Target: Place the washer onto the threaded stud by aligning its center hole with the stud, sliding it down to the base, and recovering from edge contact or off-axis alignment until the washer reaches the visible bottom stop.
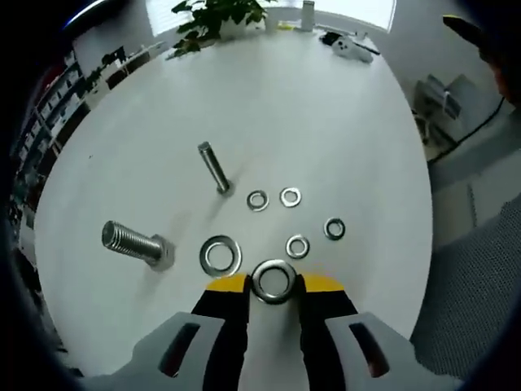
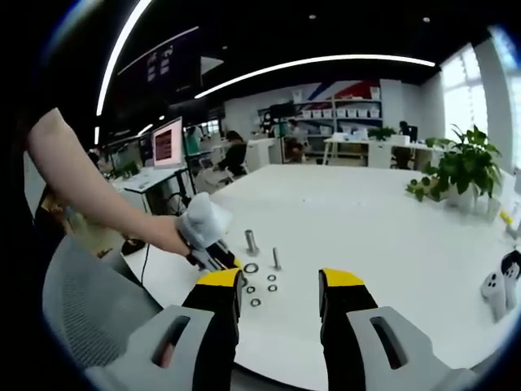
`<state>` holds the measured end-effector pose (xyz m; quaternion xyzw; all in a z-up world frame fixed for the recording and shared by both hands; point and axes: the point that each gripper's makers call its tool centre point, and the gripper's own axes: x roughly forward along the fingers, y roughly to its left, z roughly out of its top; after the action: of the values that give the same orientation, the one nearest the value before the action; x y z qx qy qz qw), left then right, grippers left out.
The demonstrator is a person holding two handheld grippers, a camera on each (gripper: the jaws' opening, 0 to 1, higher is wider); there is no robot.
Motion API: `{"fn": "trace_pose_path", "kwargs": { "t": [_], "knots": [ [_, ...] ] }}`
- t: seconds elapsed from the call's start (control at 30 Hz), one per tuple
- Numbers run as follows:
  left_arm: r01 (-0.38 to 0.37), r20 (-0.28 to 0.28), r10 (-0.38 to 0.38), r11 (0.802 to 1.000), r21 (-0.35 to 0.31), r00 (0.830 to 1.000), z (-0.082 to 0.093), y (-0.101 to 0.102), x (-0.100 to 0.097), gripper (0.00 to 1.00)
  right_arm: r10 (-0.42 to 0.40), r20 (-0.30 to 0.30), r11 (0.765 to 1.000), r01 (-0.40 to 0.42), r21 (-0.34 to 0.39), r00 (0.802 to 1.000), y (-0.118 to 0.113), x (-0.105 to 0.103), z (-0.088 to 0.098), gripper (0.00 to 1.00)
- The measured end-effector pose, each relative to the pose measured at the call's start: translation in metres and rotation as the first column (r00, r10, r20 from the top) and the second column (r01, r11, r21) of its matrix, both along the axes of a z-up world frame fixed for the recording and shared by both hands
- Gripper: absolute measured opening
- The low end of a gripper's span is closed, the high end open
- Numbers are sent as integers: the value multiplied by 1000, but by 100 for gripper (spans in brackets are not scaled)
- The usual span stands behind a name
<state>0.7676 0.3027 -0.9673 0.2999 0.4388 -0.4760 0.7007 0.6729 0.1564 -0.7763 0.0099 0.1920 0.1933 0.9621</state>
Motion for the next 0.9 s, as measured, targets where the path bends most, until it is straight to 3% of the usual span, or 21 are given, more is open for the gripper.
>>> {"fn": "trace_pose_path", "kwargs": {
  "t": [0.2, 0.53, 0.9],
  "knots": [
    [15, -14, -14, 999, 36, 1000, 0, 20, -6, 21, 3, 4, 1000, -3, 0, 1000, 1, 0, 1, 40],
    [15, -41, -10, 994, 108, 999, -2, 74, -14, 21, 1, 4, 1000, -1, 13, 1000, 1, 0, 2, 40],
    [1, -63, 8, 991, 130, 998, -2, 92, -20, 22, 2, -1, 1000, -2, 8, 1000, 1, 0, 1, 40]
  ]
}}
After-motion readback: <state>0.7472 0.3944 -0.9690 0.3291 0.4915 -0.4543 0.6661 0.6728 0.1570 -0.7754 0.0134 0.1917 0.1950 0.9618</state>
